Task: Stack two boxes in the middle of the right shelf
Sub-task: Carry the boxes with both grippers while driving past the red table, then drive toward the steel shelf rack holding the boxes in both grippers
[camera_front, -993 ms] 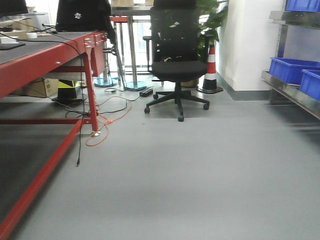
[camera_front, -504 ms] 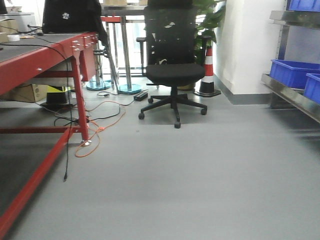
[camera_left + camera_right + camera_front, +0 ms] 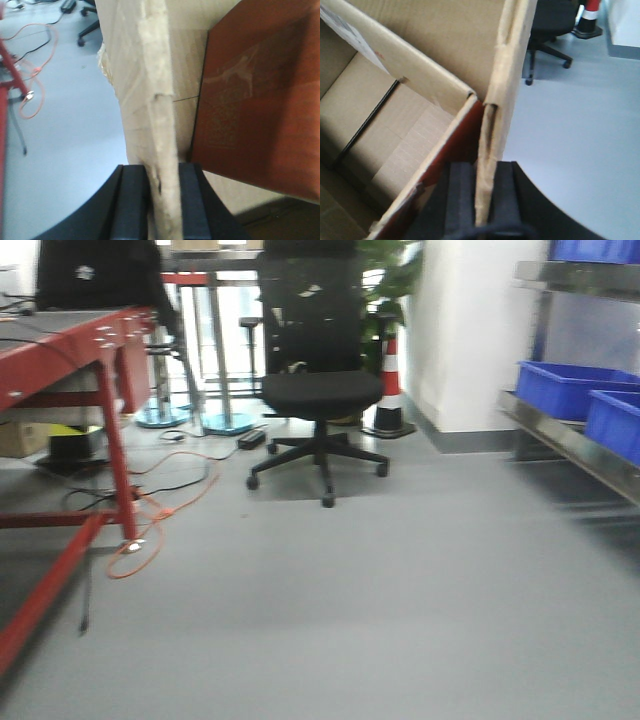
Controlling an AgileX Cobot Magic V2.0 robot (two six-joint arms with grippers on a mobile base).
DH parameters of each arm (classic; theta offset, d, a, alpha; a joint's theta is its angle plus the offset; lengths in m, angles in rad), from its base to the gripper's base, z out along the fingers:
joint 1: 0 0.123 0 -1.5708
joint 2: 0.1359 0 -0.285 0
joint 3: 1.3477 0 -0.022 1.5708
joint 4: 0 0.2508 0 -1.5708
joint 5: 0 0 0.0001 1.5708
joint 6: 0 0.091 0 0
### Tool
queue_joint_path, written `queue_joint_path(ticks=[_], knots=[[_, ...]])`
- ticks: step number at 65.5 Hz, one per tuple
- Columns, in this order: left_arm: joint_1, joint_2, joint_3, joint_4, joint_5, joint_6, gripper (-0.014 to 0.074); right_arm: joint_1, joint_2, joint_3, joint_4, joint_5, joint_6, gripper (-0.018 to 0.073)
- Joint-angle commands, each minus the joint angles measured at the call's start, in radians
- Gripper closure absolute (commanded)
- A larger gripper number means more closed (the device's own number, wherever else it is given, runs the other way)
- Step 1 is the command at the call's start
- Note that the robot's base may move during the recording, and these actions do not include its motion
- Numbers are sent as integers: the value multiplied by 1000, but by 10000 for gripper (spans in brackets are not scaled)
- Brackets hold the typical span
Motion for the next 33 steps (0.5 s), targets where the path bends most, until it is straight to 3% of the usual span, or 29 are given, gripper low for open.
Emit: queue_joint_path(ticks=[1,33], knots=[[-7,-12,-18,-14,-47,6,708,-9,-10,-13,-12,-58,-13,711],[-7,-12,-18,-14,-47,6,708,-9,-10,-13,-12,-58,-13,711]])
